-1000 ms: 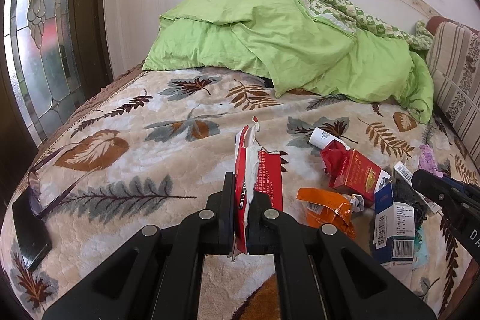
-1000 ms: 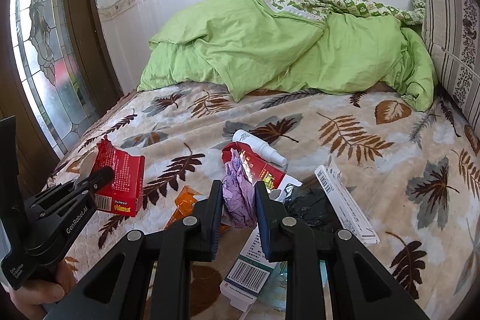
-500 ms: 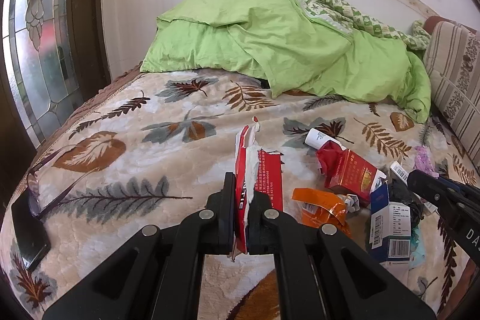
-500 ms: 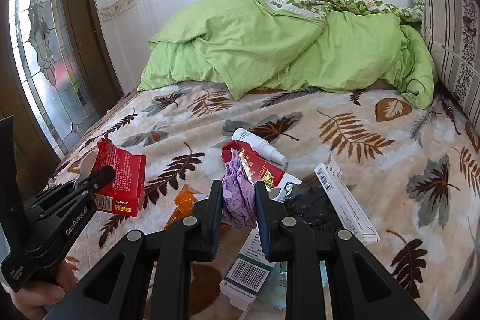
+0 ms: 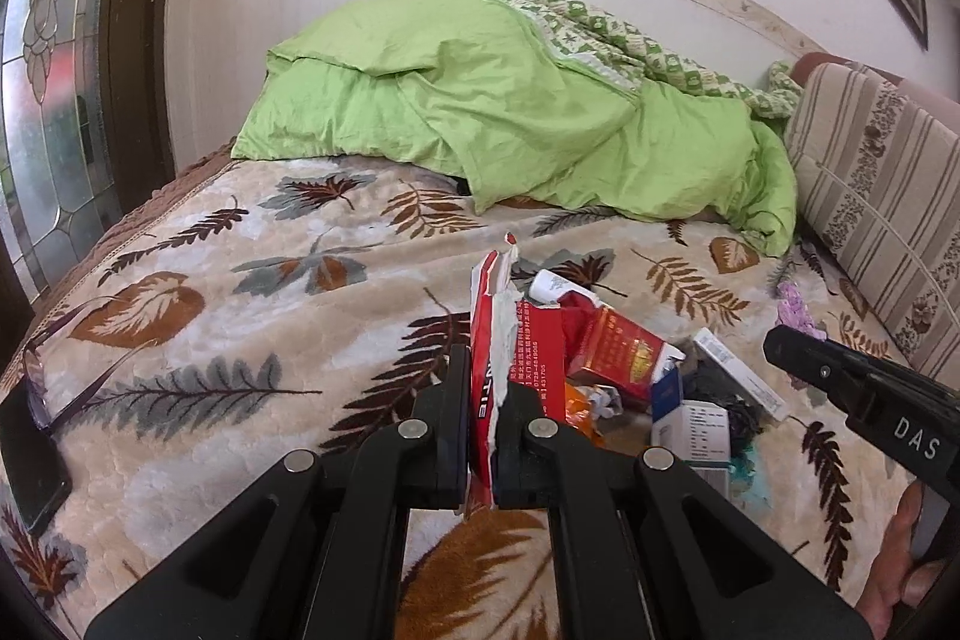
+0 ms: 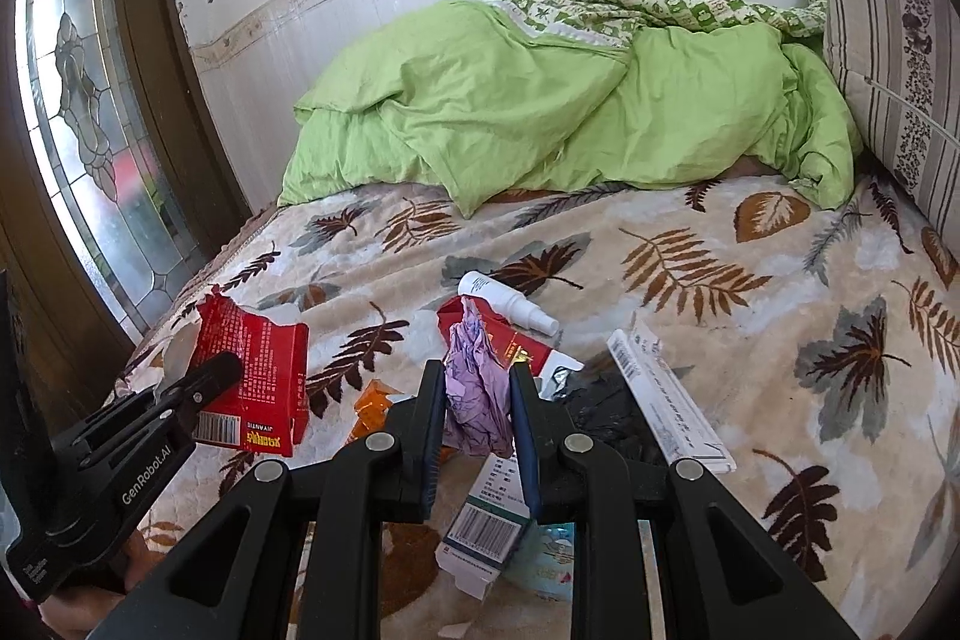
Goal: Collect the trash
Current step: 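Carry both wrappers to the red basket and release them inside, then move both tools back over the remaining trash on the bed, then grasp the orange wrapper with the left gripper while the right grasps the white box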
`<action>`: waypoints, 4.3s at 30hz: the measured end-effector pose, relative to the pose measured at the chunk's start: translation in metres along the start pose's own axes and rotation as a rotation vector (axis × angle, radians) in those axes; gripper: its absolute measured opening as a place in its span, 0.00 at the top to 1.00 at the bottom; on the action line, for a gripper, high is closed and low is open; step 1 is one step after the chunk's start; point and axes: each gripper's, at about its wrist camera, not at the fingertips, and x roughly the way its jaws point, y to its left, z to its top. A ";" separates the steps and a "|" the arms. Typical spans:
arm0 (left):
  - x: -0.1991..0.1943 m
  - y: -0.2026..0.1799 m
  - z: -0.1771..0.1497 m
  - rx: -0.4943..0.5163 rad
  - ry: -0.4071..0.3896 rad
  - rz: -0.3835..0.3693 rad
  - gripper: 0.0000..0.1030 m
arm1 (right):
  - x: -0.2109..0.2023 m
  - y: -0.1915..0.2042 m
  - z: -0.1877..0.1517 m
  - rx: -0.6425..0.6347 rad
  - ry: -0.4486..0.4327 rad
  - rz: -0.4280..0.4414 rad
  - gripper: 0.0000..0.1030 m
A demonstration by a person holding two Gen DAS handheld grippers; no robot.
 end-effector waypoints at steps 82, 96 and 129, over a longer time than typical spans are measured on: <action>0.078 -0.026 -0.030 -0.030 0.329 -0.124 0.48 | -0.045 -0.062 -0.045 0.231 0.112 0.073 0.48; 0.101 -0.010 -0.013 -0.072 0.273 -0.048 0.57 | -0.022 -0.066 -0.052 0.256 0.211 0.087 0.46; 0.051 -0.001 -0.011 0.002 0.166 -0.042 0.57 | 0.025 0.001 -0.024 0.015 0.110 -0.025 0.65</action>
